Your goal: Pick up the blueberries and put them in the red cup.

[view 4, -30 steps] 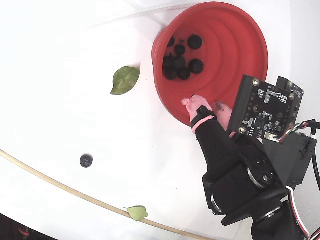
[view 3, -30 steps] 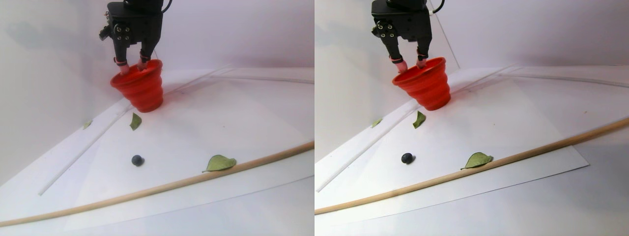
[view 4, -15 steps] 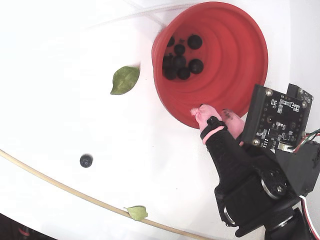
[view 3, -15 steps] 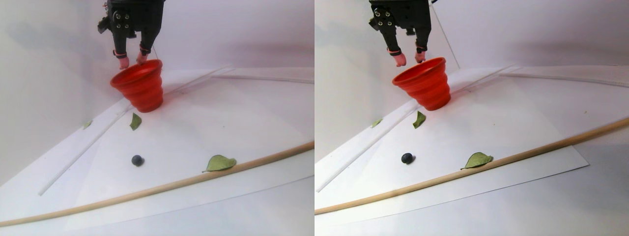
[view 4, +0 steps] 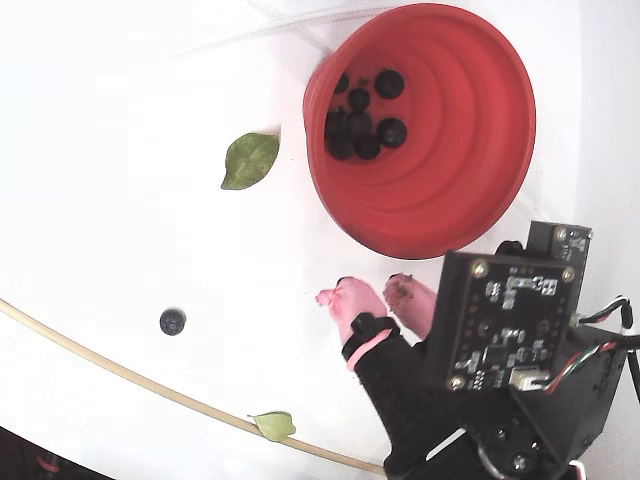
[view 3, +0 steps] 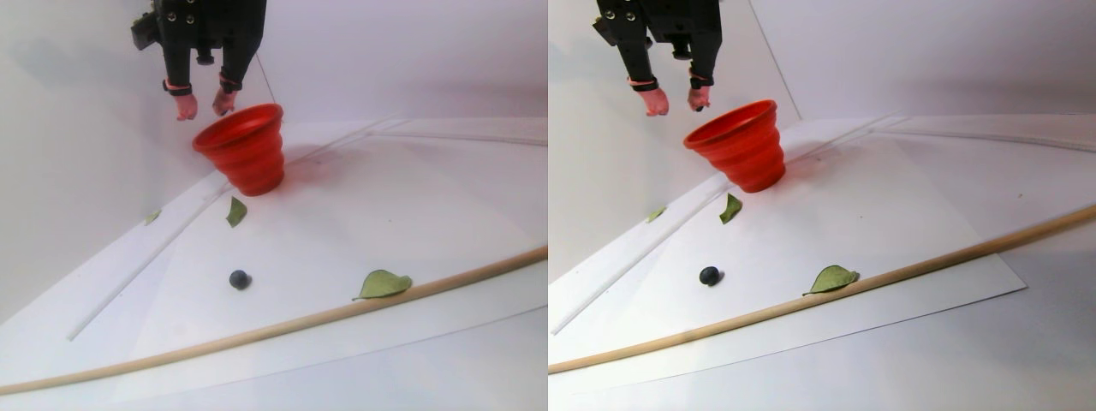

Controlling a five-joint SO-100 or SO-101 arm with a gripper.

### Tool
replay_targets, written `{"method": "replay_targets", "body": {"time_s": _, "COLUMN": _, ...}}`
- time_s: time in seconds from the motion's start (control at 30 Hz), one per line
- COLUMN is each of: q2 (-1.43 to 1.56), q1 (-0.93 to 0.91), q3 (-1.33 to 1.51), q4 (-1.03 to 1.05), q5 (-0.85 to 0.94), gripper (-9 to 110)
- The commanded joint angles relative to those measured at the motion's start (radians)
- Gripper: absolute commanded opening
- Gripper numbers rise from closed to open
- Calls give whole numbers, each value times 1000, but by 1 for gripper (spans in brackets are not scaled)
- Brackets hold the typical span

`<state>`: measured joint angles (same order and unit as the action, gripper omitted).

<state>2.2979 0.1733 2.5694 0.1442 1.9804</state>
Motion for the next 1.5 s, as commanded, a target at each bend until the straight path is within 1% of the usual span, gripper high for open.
{"method": "replay_targets", "body": {"time_s": 0.0, "q2": 103, "q1": 54, "q3": 14, "q4": 26, "q5": 6, "gripper": 15}}
{"method": "replay_targets", "body": {"time_s": 0.63, "q2": 87, "q1": 94, "q3": 172, "q4": 0, "q5": 49, "gripper": 15}}
{"method": "replay_targets", "body": {"time_s": 1.2, "q2": 63, "q1": 100, "q3": 307, "q4": -80, "q5": 92, "gripper": 15}}
{"method": "replay_targets", "body": {"time_s": 1.47, "q2": 49, "q1": 71, "q3": 370, "q4": -146, "q5": 133, "gripper": 15}}
